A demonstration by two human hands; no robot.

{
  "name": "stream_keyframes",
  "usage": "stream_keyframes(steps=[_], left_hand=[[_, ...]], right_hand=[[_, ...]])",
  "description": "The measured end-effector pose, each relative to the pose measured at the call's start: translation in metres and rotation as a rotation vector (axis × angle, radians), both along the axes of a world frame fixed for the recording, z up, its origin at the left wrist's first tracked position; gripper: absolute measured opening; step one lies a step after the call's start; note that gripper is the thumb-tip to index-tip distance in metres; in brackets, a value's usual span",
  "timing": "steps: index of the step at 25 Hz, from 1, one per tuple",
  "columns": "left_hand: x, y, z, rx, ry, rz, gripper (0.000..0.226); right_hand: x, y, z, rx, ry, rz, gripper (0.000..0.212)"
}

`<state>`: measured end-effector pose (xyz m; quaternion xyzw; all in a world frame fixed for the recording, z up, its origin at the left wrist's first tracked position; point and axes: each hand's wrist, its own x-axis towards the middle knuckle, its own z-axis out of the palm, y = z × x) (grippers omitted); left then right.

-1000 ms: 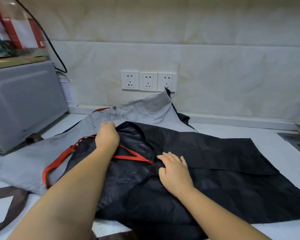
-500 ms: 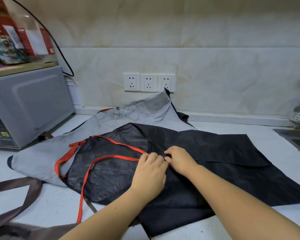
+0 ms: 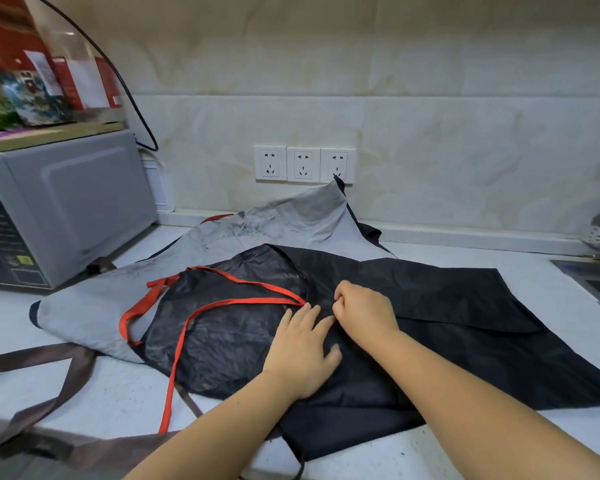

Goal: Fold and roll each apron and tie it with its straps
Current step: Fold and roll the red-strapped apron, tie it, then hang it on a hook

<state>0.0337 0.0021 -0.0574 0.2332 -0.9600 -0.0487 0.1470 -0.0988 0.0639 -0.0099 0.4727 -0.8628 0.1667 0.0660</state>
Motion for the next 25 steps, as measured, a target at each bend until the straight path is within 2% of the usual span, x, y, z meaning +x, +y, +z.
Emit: stream_keyframes(steps=[3, 5, 7, 9, 11, 15, 17, 19, 20, 22, 25], left_hand=[[0.001, -0.002, -0.002, -0.047, 0.17, 0.075, 0.049], [0.002, -0.001, -0.003, -0.047, 0.181, 0.078, 0.047], [0.002, 0.001, -0.001, -0.034, 0.142, 0.079, 0.053], [0.001, 0.001, -0.001, -0.037, 0.092, 0.088, 0.06], [-0.001, 0.0, -0.002, -0.049, 0.117, 0.08, 0.055], [0.006, -0.005, 0.002, -0.074, 0.459, 0.089, 0.017], [0.005, -0.003, 0.006, -0.133, 0.528, 0.071, 0.023], [-0.004, 0.0, 0.005, -0.212, 0.478, -0.024, 0.031], [-0.011, 0.001, 0.006, -0.216, 0.427, -0.047, 0.035], [-0.032, 0.002, 0.011, -0.179, 0.303, -0.015, 0.04], [-0.062, -0.004, 0.025, -0.098, 0.064, 0.044, 0.047]], right_hand=[[-0.004, 0.0, -0.013, 0.179, 0.034, 0.035, 0.031], [-0.008, -0.005, -0.015, 0.25, 0.113, 0.046, 0.027], [-0.007, -0.009, -0.013, 0.203, 0.134, 0.027, 0.021], [-0.004, -0.003, -0.012, 0.055, 0.131, -0.043, 0.017], [-0.001, 0.007, -0.018, -0.035, 0.176, -0.023, 0.017], [0.001, 0.017, -0.04, -0.049, 0.069, 0.086, 0.024], [0.0, 0.017, -0.043, -0.039, 0.044, 0.069, 0.036], [0.001, 0.017, -0.041, -0.043, -0.008, 0.038, 0.047], [-0.001, 0.017, -0.038, -0.043, -0.07, -0.003, 0.045], [-0.014, 0.016, -0.03, -0.036, -0.156, -0.09, 0.043], [-0.048, 0.022, -0.018, 0.059, -0.152, -0.165, 0.046]])
